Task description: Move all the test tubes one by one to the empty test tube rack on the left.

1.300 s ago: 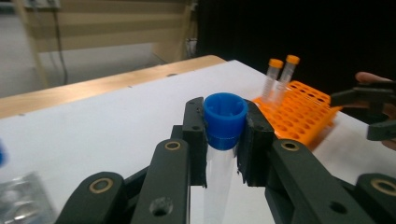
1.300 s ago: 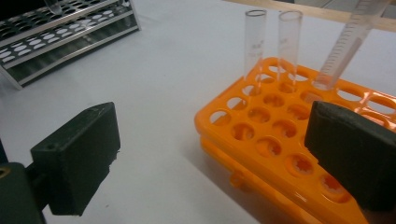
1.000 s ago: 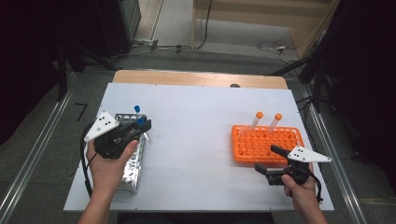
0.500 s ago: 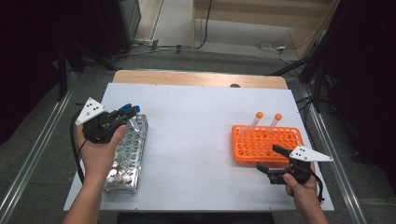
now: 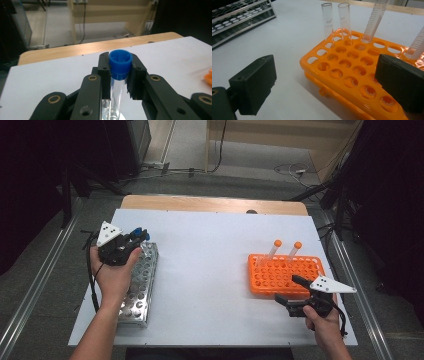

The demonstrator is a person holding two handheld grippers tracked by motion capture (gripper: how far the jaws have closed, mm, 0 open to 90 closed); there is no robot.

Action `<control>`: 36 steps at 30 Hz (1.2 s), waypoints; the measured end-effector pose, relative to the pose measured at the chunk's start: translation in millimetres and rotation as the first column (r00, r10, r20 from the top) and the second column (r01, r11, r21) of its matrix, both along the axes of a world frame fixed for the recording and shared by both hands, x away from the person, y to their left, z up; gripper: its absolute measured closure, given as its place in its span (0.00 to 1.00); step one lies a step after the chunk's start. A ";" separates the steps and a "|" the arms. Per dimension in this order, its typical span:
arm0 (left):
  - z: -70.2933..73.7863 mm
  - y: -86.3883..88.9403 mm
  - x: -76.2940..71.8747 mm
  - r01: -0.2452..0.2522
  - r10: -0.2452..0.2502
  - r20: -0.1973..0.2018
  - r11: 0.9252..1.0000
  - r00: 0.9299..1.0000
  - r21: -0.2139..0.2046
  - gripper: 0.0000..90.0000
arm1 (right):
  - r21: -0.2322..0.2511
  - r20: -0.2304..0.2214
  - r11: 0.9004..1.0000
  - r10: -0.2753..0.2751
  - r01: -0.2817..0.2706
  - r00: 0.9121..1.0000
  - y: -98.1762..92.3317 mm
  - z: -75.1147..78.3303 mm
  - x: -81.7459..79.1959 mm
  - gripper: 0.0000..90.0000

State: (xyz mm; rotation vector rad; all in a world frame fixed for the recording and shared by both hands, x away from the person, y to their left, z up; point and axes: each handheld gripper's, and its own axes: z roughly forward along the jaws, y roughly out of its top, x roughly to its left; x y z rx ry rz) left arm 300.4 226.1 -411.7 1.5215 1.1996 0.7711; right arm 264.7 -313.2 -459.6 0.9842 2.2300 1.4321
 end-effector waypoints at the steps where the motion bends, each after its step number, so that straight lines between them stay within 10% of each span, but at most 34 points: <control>1: -0.1 0.0 0.5 -0.007 0.007 0.001 1.000 1.000 -0.001 0.85 | 0.001 0.000 1.000 0.001 -0.001 1.000 0.0 0.0 0.0 0.03; 36: -25.4 -17.3 10.4 -0.004 0.021 -0.212 0.997 0.977 0.080 0.74 | -0.009 -0.006 1.000 -0.003 0.003 1.000 3.8 -2.4 2.3 0.03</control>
